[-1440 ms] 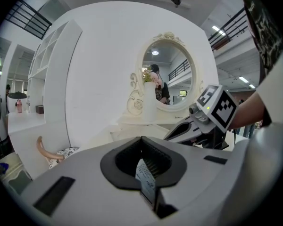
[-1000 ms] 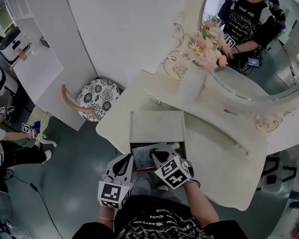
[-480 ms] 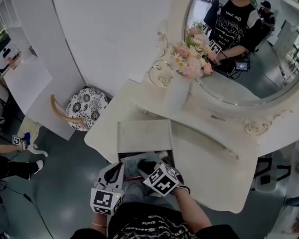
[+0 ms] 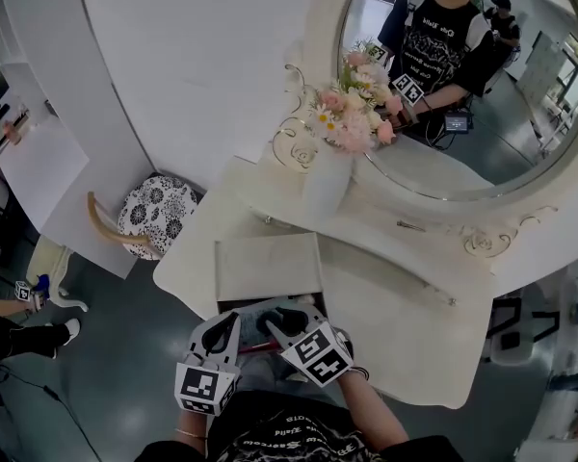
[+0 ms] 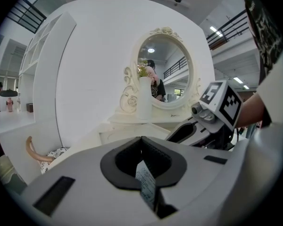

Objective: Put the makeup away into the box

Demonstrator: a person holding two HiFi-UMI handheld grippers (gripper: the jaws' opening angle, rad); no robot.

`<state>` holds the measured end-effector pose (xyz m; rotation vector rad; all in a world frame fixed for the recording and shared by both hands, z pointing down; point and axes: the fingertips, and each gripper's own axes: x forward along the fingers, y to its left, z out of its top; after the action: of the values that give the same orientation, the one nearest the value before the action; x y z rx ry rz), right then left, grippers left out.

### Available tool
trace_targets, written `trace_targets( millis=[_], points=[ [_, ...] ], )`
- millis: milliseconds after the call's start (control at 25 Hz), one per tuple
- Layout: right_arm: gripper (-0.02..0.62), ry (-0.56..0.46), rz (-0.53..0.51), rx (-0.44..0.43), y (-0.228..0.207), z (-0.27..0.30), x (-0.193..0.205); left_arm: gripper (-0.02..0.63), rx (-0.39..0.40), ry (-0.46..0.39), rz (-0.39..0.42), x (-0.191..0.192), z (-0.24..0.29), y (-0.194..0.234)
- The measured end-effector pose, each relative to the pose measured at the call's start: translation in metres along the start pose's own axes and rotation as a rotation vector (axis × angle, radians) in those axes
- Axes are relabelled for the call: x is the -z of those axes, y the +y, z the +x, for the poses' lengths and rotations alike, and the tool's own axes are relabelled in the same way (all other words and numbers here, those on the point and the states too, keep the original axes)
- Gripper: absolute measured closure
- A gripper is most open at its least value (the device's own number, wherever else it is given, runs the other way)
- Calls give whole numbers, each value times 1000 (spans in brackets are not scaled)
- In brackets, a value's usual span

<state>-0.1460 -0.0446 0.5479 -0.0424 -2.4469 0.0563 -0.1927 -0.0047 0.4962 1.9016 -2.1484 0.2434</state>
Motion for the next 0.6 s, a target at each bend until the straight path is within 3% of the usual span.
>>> trace_targets(
  millis=[320,600],
  points=[
    [558,-181,163,183,-29,-34,1,591,63,-6,22,-7,19,-16],
    [586,-210,149,305,-47,-55,7,591,136,-12,50,-14,37,-38]
  ],
)
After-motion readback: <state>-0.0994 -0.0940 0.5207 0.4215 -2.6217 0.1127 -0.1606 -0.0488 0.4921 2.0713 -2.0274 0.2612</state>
